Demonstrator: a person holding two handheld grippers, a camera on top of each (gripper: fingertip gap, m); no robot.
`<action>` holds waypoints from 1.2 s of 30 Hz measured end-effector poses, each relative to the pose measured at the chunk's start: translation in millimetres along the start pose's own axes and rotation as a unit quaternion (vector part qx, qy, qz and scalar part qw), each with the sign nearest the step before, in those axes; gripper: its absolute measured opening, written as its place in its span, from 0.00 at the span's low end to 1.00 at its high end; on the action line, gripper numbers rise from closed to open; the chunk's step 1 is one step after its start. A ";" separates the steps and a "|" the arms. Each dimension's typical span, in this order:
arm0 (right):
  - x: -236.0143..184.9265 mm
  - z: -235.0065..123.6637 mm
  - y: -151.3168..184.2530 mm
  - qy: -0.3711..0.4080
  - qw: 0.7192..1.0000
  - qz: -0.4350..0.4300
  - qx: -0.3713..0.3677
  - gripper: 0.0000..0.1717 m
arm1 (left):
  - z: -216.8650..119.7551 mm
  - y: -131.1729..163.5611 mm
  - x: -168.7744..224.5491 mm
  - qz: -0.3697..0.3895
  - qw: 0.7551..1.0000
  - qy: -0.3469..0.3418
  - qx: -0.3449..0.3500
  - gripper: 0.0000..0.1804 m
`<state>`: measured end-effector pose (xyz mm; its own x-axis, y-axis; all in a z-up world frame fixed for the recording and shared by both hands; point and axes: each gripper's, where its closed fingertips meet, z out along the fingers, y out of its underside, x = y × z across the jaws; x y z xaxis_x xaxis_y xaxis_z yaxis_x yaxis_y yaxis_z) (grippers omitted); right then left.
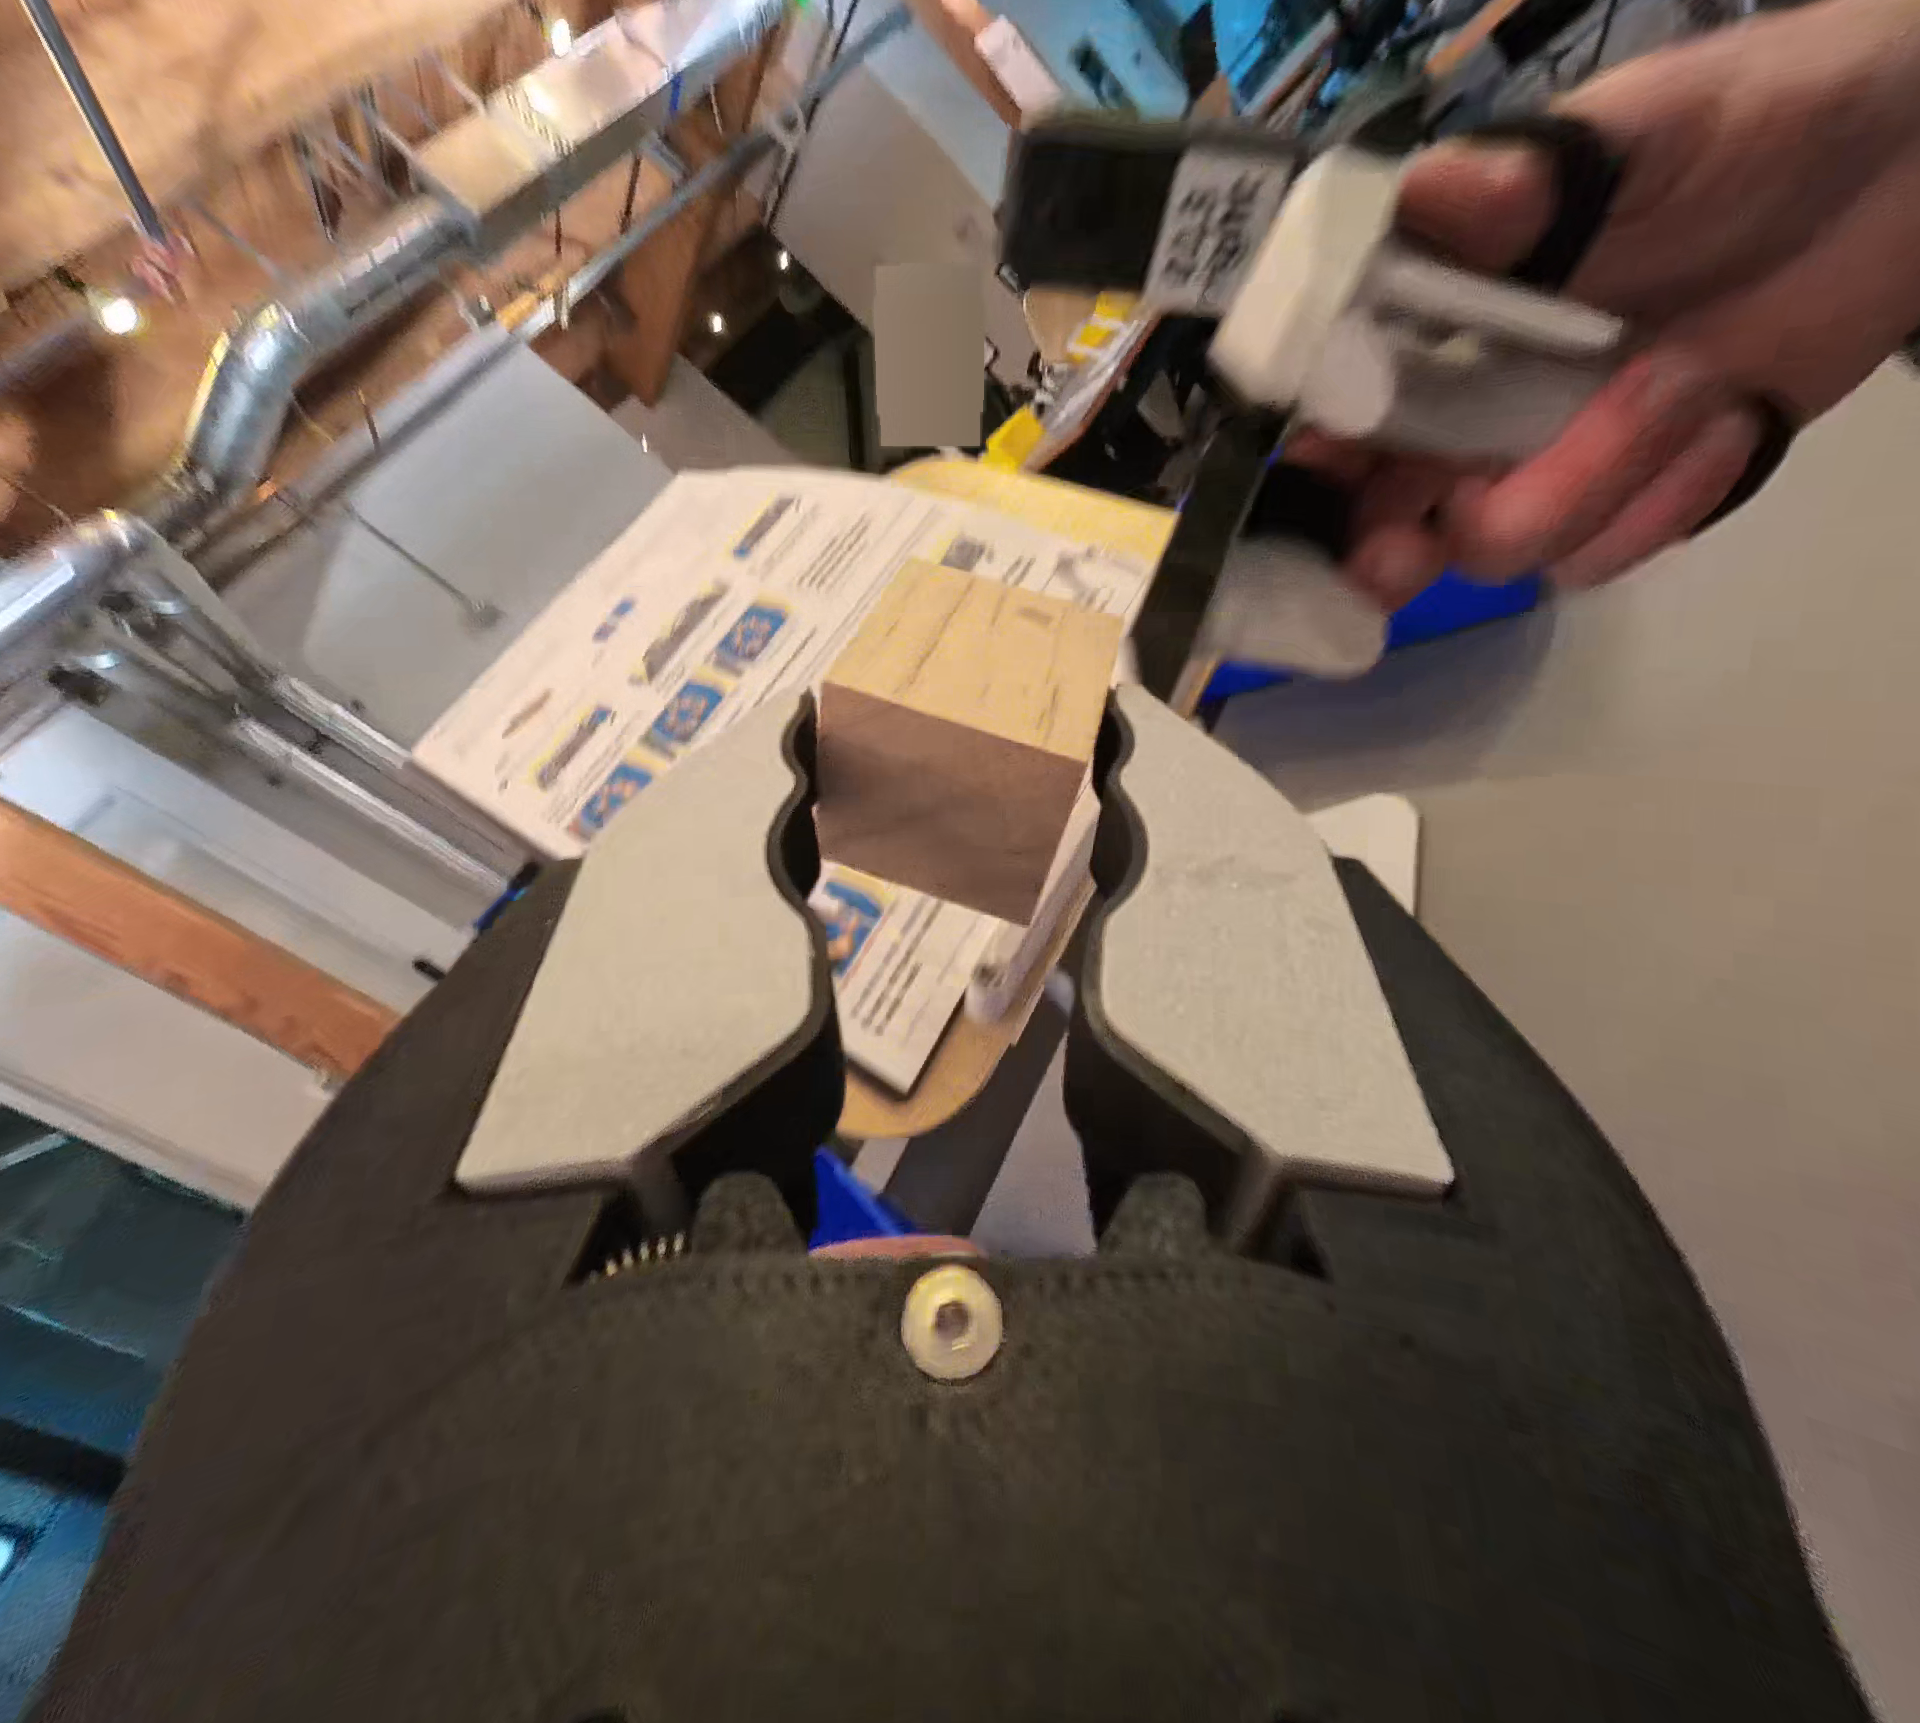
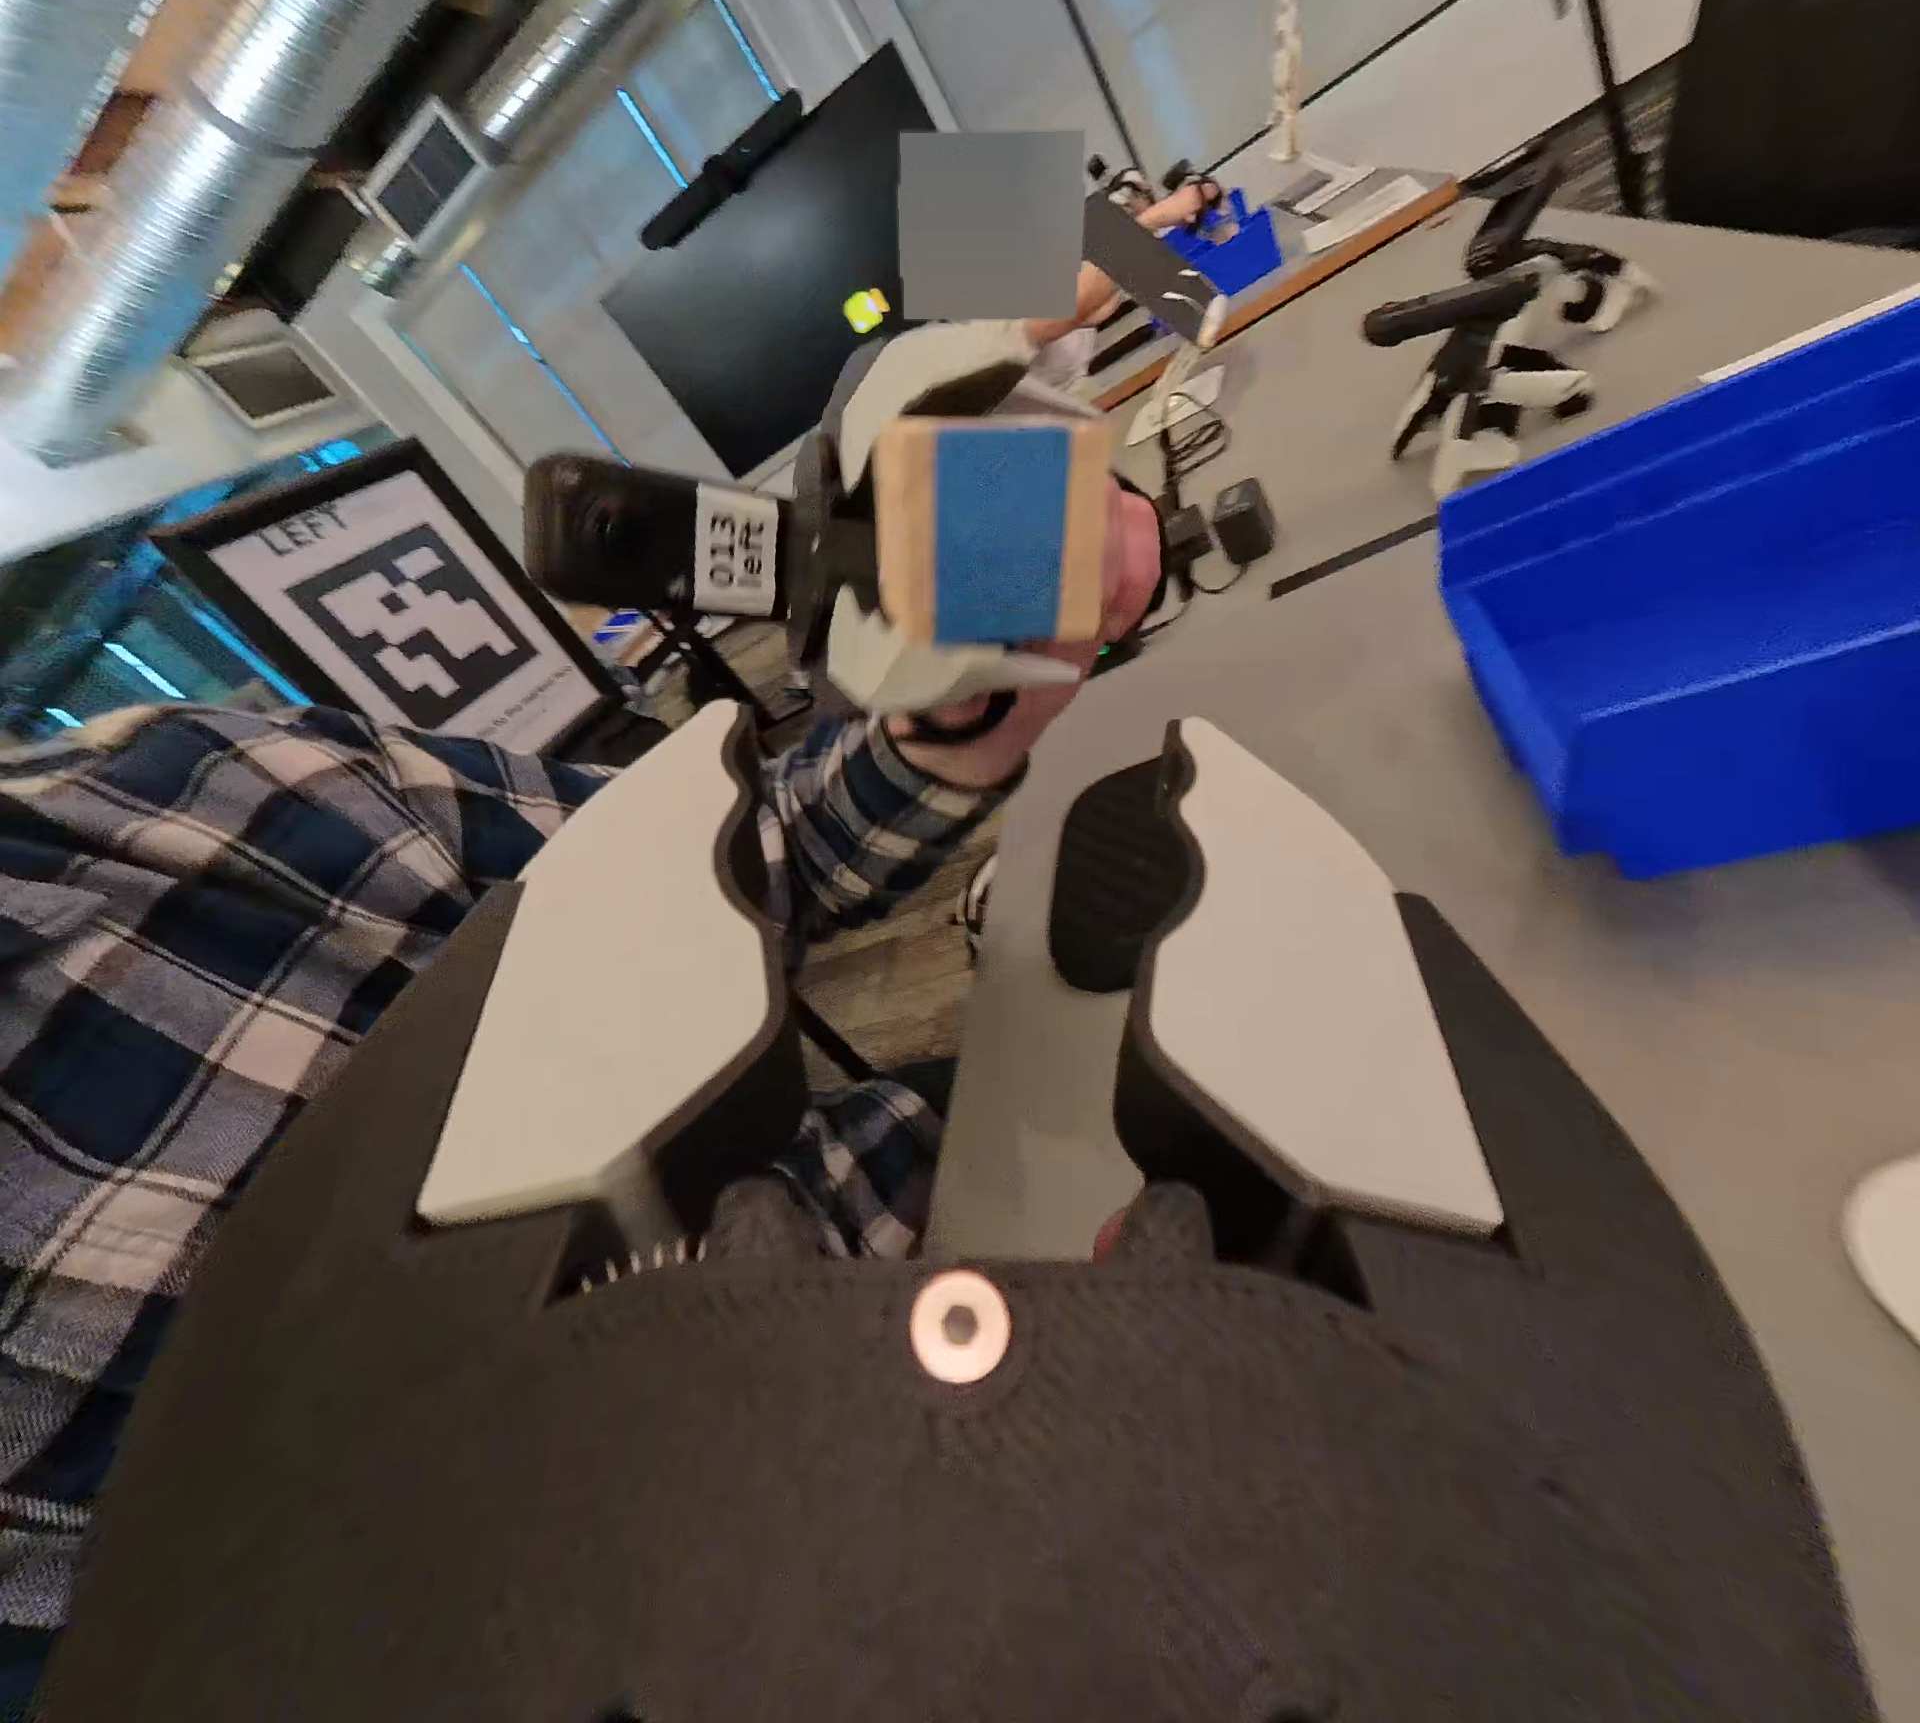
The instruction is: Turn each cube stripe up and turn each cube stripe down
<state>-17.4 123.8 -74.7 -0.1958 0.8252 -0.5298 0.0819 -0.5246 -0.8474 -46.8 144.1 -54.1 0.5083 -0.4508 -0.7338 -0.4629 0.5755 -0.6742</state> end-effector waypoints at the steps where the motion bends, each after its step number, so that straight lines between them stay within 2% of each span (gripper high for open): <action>1: -3.5 7.2 0.9 -0.011 1.000 0.010 0.000 0.46 | -0.3 -10.2 8.9 0.008 1.000 0.000 0.010 0.28; 5: -27.5 24.7 6.3 -0.076 0.996 0.038 -0.001 0.38 | -1.3 -35.9 39.5 0.028 0.999 0.008 0.029 0.28; 6: -34.7 27.5 10.2 -0.092 0.995 0.034 -0.010 0.30 | -1.3 -39.0 44.8 0.027 0.999 0.010 0.029 0.27; 8: -43.6 28.9 13.7 -0.104 0.994 0.029 -0.015 0.27 | -4.0 -43.0 48.2 0.023 0.999 0.003 0.032 0.27; 10: -43.4 27.3 16.2 -0.081 0.996 0.007 -0.025 0.27 | -6.6 -40.7 50.3 0.020 1.000 0.008 0.011 0.28; 12: -45.7 18.5 12.5 -0.067 0.997 -0.003 -0.026 0.27 | -15.7 -43.7 43.9 0.031 0.999 -0.014 0.017 0.30; 14: -41.4 1.3 6.0 -0.026 0.999 -0.026 -0.030 0.27 | -26.9 -35.4 31.7 0.023 0.999 -0.027 -0.002 0.27; 16: -28.0 -26.1 -2.8 0.048 0.996 -0.063 -0.038 0.27 | -41.2 -16.2 12.9 0.015 0.998 -0.053 -0.029 0.22; 18: -9.1 -64.0 -14.4 0.137 0.985 -0.095 -0.045 0.27 | -55.8 16.3 -3.7 0.011 0.994 -0.075 -0.074 0.15; 21: 21.8 -134.8 -30.4 0.277 0.952 -0.118 -0.052 0.27 | -79.7 72.6 -19.7 -0.020 0.986 -0.095 -0.136 0.02; 23: 43.4 -188.4 -34.0 0.375 0.916 -0.122 -0.072 0.27 | -94.7 100.6 -23.2 -0.051 0.980 -0.101 -0.163 0.00; 27: 84.9 -298.2 -23.5 0.546 0.824 -0.083 -0.126 0.27 | -112.6 125.9 -18.3 -0.063 0.974 -0.094 -0.195 0.00; 32: 123.9 -391.2 7.9 0.644 0.744 0.008 -0.177 0.27 | -114.0 140.2 -10.7 -0.056 0.971 -0.080 -0.219 0.00; 34: 140.1 -406.1 27.4 0.642 0.740 0.058 -0.190 0.27 | -111.0 142.4 -7.9 -0.054 0.971 -0.074 -0.222 0.00; 36: 156.7 -420.2 51.1 0.652 0.717 0.093 -0.230 0.27 | -107.8 143.9 -4.8 -0.049 0.970 -0.068 -0.227 0.00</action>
<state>366.7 314.2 -215.7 0.9148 0.4022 0.0366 0.3609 -0.7733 -0.5213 -194.0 155.5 -156.6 0.6430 -0.3762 -0.6671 -0.6640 0.1604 -0.7304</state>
